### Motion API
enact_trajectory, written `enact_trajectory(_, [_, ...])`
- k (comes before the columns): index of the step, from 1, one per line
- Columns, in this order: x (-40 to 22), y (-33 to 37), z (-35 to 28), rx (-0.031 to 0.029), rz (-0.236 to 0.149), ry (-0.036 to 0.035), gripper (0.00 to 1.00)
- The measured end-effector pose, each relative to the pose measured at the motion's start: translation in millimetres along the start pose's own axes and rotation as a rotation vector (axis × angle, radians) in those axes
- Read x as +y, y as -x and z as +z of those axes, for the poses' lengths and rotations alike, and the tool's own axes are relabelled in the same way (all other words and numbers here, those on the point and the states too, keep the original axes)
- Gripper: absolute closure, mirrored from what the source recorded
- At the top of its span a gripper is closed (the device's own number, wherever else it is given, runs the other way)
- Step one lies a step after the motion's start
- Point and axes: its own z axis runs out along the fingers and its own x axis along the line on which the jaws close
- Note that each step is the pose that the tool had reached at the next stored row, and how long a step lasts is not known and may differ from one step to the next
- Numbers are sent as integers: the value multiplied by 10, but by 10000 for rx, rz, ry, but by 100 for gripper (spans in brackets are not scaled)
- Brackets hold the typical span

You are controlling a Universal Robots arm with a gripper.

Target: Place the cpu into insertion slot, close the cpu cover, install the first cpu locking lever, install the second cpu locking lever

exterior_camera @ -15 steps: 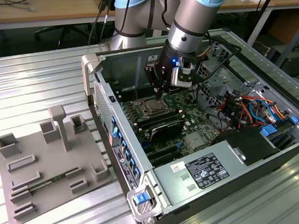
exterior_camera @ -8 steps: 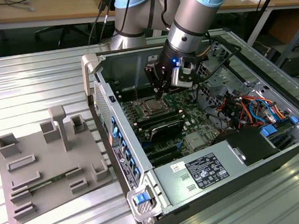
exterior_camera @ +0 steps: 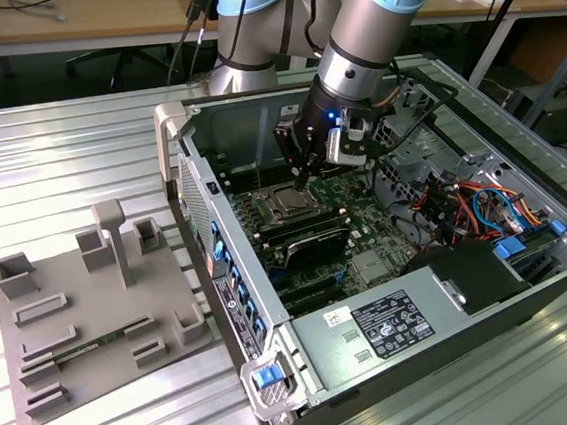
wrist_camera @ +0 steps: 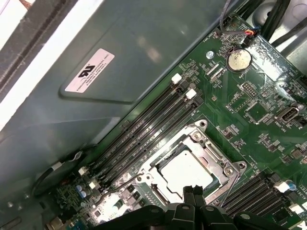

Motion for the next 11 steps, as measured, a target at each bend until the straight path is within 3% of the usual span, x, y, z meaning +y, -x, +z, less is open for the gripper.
enact_trajectory(11, [0,0,0,-18,-303,-40,89])
